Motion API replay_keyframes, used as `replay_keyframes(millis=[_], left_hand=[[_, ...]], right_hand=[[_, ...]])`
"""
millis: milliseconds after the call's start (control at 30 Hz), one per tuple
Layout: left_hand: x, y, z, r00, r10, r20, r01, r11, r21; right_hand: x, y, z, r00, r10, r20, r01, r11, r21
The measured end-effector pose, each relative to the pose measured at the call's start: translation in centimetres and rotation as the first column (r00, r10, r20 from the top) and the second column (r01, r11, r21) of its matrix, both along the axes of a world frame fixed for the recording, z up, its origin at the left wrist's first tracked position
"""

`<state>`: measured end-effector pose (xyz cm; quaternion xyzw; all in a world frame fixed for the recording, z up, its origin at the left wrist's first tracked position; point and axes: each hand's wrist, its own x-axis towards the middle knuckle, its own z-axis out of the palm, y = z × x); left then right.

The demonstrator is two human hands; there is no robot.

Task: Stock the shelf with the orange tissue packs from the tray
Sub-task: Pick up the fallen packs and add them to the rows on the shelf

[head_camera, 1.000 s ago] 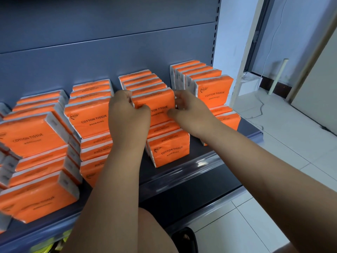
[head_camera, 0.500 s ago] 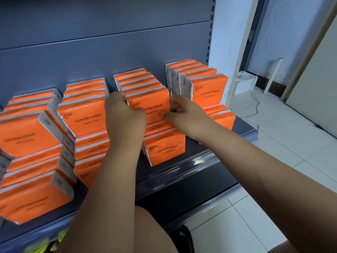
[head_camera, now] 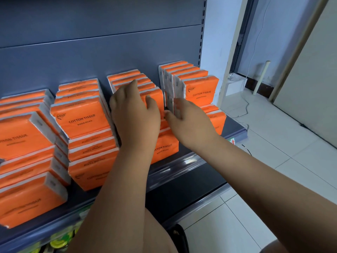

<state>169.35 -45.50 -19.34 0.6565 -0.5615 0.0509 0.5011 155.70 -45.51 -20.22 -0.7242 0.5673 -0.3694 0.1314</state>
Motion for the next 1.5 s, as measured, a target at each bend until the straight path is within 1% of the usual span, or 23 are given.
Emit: replay_keyframes(millis=[100,167,233,300,400,533,667,800,933,1033,1100,1167,1233,1333,1400,1500], left_hand=[[-1.0,0.3,0.4,0.991,-0.019,0.134,0.025,0.999,-0.042],[-1.8,0.6,0.5,0.978,-0.035,0.204,0.040,0.999,-0.021],[-2.7,0.7,0.3,0.961,-0.068,0.267,0.073,0.997,-0.007],[-4.1,0.9,0.0,0.943,-0.102,0.317,0.104,0.995,0.010],[-7.3,1.3,-0.2,0.910,-0.162,0.381,0.164,0.986,0.027],[-12.4,1.3,-0.6,0.824,-0.308,0.476,0.302,0.949,0.090],[-17.9,1.4,-2.0,0.763,-0.439,0.475,0.392,0.898,0.201],[-24.3,2.8,-3.4,0.709,-0.559,0.430,0.469,0.829,0.304],[-30.3,3.7,-4.8,0.616,-0.669,0.417,0.540,0.743,0.395],[-33.4,3.8,-6.7,0.529,-0.732,0.430,0.567,0.682,0.462],[-35.1,4.2,-8.3,0.481,-0.764,0.430,0.567,0.645,0.513],[-36.8,5.0,-9.8,0.435,-0.794,0.425,0.560,0.608,0.563],[-38.5,5.8,-11.2,0.396,-0.822,0.409,0.556,0.569,0.606],[-41.0,6.7,-13.6,0.342,-0.868,0.361,0.552,0.496,0.670],[-42.7,7.1,-15.3,0.316,-0.889,0.331,0.545,0.456,0.704],[-45.4,7.2,-18.4,0.284,-0.911,0.299,0.529,0.409,0.744]], right_hand=[[-0.9,0.7,0.0,0.999,-0.028,-0.031,0.026,0.997,-0.070],[-1.7,1.2,-0.2,0.998,-0.042,-0.052,0.034,0.988,-0.153],[-2.9,1.7,-0.7,0.997,-0.067,-0.047,0.057,0.979,-0.194],[-4.6,2.3,-1.4,0.992,-0.118,-0.053,0.104,0.972,-0.212],[-7.4,3.8,-2.4,0.977,-0.183,-0.114,0.156,0.965,-0.210],[-12.2,5.5,-3.6,0.927,-0.313,-0.206,0.278,0.943,-0.182],[-17.4,6.8,-5.5,0.882,-0.379,-0.280,0.371,0.925,-0.083],[-23.1,8.3,-6.1,0.823,-0.466,-0.326,0.491,0.871,-0.005],[-28.4,10.0,-5.4,0.759,-0.554,-0.343,0.619,0.777,0.113],[-31.9,11.8,-5.5,0.702,-0.614,-0.361,0.708,0.657,0.258],[-34.2,12.6,-6.0,0.684,-0.613,-0.395,0.730,0.579,0.364],[-36.5,13.4,-6.8,0.701,-0.582,-0.412,0.712,0.548,0.438],[-38.9,14.4,-7.9,0.713,-0.525,-0.465,0.701,0.545,0.460],[-43.0,16.9,-9.7,0.685,-0.443,-0.579,0.724,0.502,0.473],[-45.9,19.1,-11.3,0.671,-0.446,-0.593,0.739,0.464,0.488],[-50.2,22.9,-15.0,0.618,-0.499,-0.608,0.786,0.400,0.472]])
